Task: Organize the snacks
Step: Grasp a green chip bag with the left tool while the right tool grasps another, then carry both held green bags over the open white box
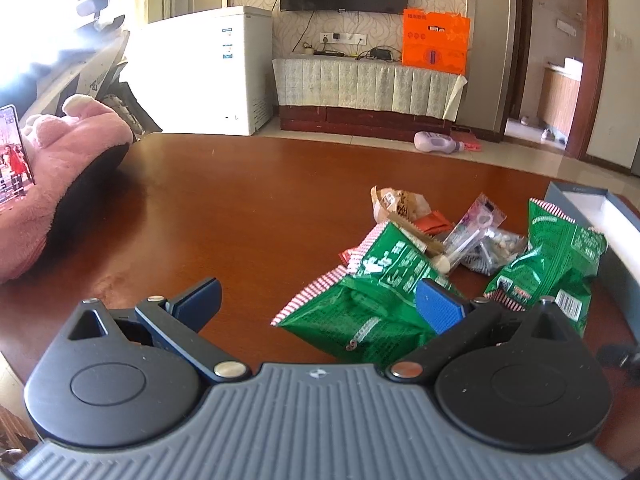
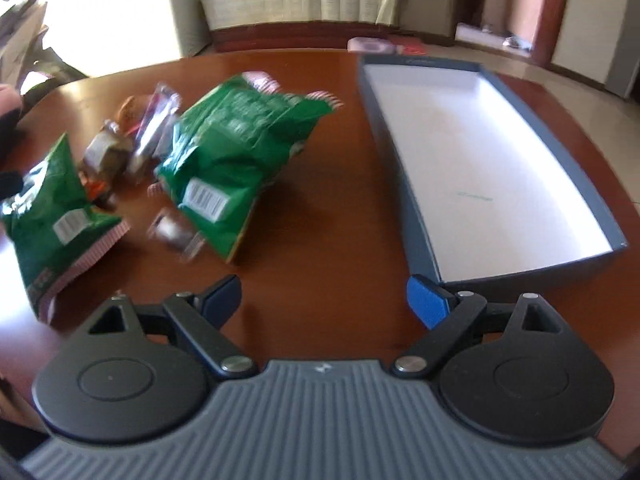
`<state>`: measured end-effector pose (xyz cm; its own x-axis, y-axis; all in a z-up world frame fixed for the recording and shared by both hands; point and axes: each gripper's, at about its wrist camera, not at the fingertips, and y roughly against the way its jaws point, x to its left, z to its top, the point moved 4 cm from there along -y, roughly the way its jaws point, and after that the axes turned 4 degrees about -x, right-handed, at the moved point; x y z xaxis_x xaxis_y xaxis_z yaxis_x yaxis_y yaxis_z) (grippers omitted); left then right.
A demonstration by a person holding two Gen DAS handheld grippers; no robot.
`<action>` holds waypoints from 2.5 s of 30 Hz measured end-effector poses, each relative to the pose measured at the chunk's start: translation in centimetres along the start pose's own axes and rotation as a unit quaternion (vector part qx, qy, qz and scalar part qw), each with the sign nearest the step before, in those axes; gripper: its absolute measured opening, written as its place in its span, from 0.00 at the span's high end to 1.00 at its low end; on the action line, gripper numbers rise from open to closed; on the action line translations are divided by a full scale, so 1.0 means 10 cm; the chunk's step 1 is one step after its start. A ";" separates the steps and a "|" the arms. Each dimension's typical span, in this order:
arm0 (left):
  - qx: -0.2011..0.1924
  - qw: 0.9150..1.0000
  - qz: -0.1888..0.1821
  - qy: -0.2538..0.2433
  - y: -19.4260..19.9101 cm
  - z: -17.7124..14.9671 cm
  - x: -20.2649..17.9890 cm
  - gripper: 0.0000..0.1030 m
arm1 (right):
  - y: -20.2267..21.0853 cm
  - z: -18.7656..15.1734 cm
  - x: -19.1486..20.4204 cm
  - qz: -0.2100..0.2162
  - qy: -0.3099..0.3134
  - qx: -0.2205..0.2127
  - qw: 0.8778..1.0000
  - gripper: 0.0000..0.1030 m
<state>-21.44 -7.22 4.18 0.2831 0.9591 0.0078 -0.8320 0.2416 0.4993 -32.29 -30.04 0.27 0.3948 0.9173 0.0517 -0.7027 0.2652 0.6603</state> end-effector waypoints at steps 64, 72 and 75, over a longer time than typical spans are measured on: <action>0.014 0.997 -0.061 -0.051 -0.31 -0.22 -0.42 0.36 | -0.12 0.38 0.39 -0.010 0.057 -0.048 0.997 0.36; -0.005 0.996 -0.080 -0.050 -0.22 -0.16 -0.48 0.38 | 0.07 0.42 0.38 -0.004 0.076 -0.067 0.995 0.36; -0.015 0.995 -0.083 -0.054 -0.17 -0.15 -0.51 0.39 | 0.14 0.44 0.37 0.001 0.080 -0.075 0.994 0.36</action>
<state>-22.17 -12.31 2.05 0.4659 0.8846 0.0204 -0.7830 0.4014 0.4751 -29.17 -27.55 4.73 0.3030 0.9500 -0.0754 -0.7877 0.2942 0.5413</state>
